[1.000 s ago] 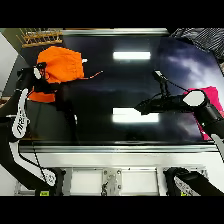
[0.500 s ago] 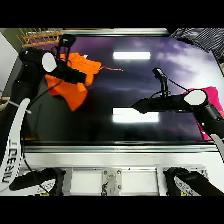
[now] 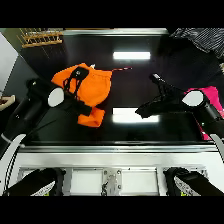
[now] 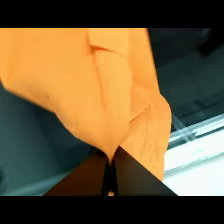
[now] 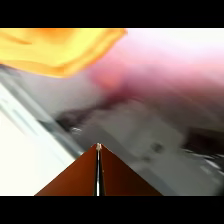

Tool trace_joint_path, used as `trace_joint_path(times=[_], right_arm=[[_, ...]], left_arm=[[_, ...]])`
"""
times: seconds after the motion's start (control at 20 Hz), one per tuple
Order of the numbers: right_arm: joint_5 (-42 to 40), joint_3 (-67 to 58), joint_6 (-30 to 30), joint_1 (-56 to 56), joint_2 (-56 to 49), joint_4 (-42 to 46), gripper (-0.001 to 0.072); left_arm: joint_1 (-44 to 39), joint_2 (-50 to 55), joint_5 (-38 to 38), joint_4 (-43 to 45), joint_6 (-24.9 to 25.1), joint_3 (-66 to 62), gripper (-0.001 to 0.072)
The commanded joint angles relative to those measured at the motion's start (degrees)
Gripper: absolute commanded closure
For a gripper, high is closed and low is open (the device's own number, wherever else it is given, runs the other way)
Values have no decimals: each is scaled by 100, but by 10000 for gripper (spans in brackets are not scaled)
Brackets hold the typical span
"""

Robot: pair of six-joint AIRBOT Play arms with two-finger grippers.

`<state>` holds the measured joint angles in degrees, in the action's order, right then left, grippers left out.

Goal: Fold the clothes and pants, and hang the long-sleeved shirts on hangers.

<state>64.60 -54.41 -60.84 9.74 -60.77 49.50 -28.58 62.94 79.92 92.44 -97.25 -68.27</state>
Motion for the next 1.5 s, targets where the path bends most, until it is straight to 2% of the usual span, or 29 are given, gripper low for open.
trace_joint_path(times=[0.0, 0.1, 0.2, 0.25, 0.3, 0.35, 0.6, 0.85, 1.0, 1.15, 1.45], right_arm=[[-120, -72, -592, 13, -31, 1456, 698], [-302, -269, -1207, 39, -166, 2177, 698], [-533, -564, -1231, 52, -474, 2138, 686], [-625, -780, -1231, 52, -756, 1947, 531], [-702, -1023, -1231, 52, -1102, 1683, 260], [-782, -1259, -1233, 59, -1467, 1412, 197], [-1191, -2645, -1224, 313, -3729, -415, 197], [-1425, -4258, -1239, 944, -5565, -1246, 198], [-1808, -4846, -1445, 1226, -6061, -1641, 199], [-2238, -4979, -1445, 1460, -6205, -1655, 199], [-2275, -4977, -1447, 1545, -6330, -1659, 201]], left_arm=[[841, -870, 111, 105, -175, 1375, 701], [1526, -1257, 48, 96, -146, 1729, 701], [2031, -1582, -92, 35, -103, 2022, 701], [2197, -1707, -136, 39, -103, 2138, 701], [2297, -1814, -190, 37, -103, 2236, 701], [2363, -1939, -232, 37, -103, 2332, 701], [2391, -2323, -361, 35, -114, 2483, 701], [2391, -2577, -358, 37, -111, 2483, 701], [2391, -2706, -356, 35, -114, 2483, 701], [2391, -2813, -348, 33, -114, 2483, 701], [2391, -3088, -348, 35, -114, 2483, 701]])
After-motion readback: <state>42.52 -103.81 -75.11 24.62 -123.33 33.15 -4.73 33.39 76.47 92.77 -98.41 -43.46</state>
